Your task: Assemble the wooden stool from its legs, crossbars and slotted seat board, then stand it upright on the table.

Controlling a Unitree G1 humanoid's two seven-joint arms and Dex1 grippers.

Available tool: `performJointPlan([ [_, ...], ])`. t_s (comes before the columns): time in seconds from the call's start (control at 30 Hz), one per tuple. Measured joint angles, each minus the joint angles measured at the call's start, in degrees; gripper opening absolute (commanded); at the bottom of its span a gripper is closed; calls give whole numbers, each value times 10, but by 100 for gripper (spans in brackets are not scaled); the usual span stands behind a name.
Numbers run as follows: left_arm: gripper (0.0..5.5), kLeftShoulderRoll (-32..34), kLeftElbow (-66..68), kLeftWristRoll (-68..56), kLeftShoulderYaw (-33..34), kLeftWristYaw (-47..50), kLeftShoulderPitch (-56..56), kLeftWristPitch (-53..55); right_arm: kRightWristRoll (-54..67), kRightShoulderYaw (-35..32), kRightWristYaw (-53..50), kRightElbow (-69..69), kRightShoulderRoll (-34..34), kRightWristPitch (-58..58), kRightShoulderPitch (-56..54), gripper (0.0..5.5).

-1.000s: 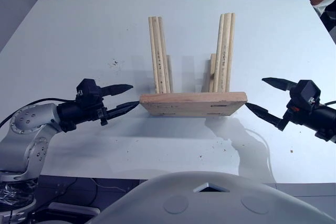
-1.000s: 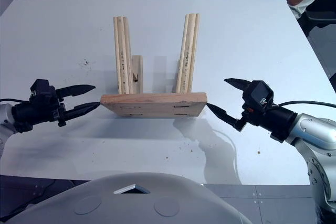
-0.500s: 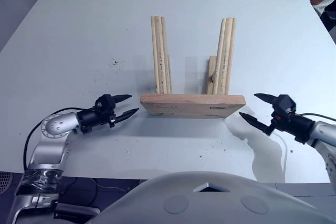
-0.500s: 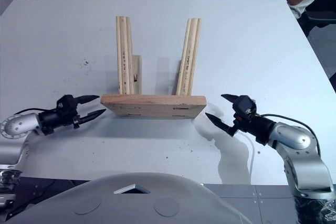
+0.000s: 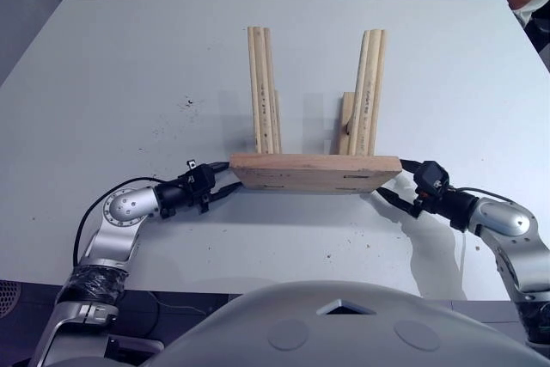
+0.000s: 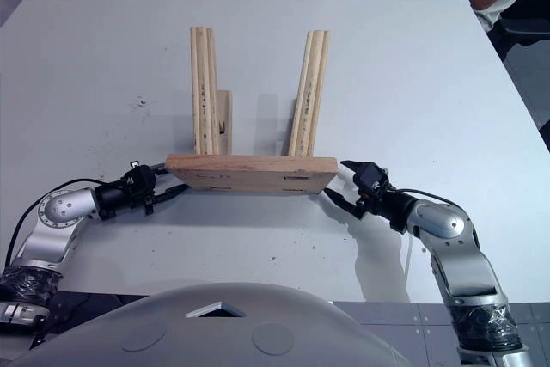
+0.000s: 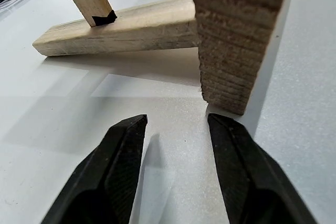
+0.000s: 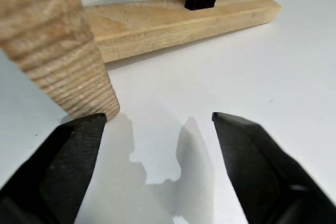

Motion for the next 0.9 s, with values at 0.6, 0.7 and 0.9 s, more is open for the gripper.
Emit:
performJointPlan([
  [0.6, 219, 24, -210, -101, 42, 5, 72, 190, 31, -69, -24, -123, -11, 67, 61, 377],
  [0.7, 219, 34, -274, -134, 75, 20, 86, 234, 61, -112, -33, -190, -18, 104, 78, 377],
  [0.9, 219, 50, -372, -221, 142, 48, 106, 318, 154, -200, -49, -270, -33, 174, 81, 377],
])
